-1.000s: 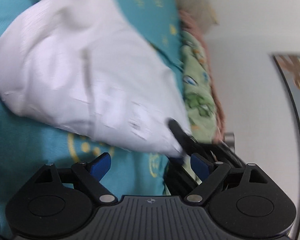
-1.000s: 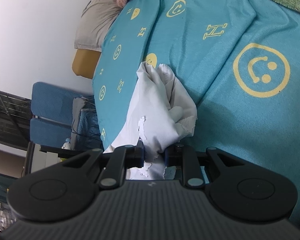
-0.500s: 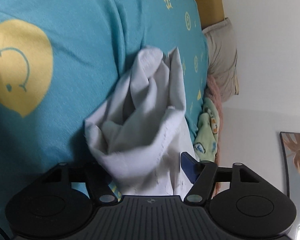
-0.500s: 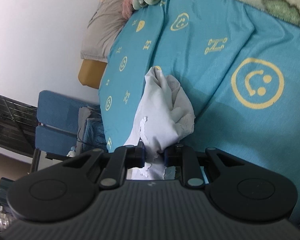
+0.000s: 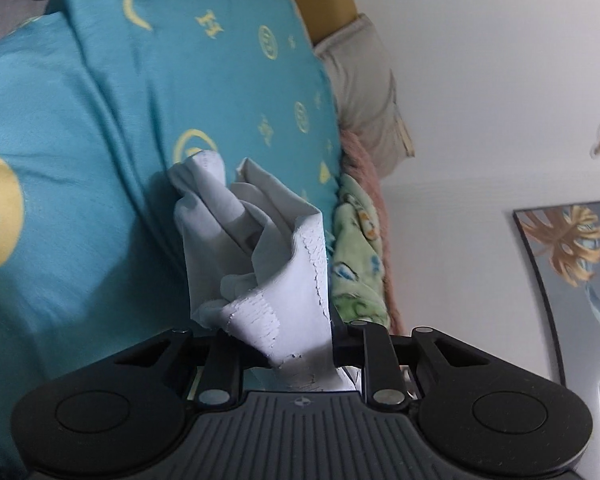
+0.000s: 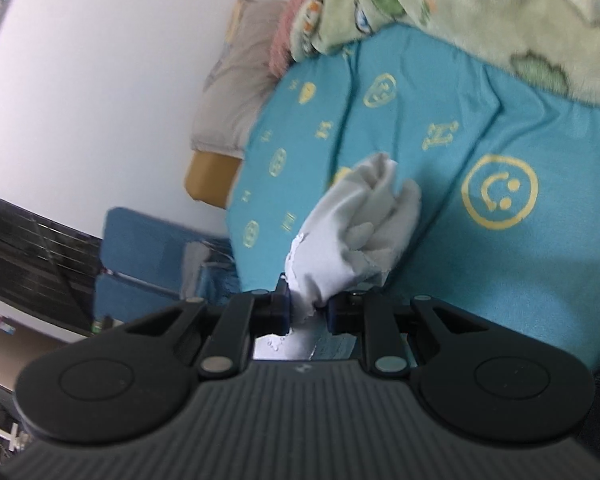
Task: Fold clothes
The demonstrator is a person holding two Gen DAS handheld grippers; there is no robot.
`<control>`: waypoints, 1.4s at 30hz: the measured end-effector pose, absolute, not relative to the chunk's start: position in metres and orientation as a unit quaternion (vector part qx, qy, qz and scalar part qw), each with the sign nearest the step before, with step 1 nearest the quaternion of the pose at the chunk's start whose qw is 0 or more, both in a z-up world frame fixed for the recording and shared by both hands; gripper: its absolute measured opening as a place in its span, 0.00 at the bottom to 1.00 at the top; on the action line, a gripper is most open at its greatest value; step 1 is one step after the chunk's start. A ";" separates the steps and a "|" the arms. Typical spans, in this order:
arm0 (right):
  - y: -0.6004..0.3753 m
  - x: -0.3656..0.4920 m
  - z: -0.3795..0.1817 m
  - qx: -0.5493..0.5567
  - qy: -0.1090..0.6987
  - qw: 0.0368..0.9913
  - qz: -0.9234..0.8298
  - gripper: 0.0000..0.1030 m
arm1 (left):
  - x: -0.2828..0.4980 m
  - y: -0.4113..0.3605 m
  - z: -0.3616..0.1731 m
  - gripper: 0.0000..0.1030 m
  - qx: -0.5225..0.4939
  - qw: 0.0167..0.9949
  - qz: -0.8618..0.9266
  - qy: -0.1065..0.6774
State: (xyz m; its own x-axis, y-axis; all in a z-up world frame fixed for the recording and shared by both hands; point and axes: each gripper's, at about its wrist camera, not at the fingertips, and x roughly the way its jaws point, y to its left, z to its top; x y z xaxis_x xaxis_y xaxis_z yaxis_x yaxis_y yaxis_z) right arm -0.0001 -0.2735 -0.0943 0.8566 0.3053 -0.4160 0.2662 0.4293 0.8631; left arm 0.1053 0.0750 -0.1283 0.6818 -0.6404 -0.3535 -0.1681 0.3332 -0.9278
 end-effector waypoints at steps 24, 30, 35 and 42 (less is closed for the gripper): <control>-0.523 0.030 -0.003 0.517 0.221 0.823 -0.079 0.19 | 0.199 -0.221 -0.011 0.22 -0.414 0.726 -0.260 0.483; -0.600 0.043 0.073 0.416 0.104 0.894 -0.127 0.19 | 0.250 -0.354 0.026 0.23 -0.405 0.713 -0.377 0.431; -0.626 0.034 0.041 0.363 0.112 0.900 -0.216 0.19 | 0.253 -0.432 -0.008 0.25 -0.324 0.740 -0.424 0.410; -0.622 0.006 -0.057 0.393 0.216 0.857 -0.252 0.20 | 0.224 -0.433 -0.101 0.29 -0.183 0.762 -0.426 0.452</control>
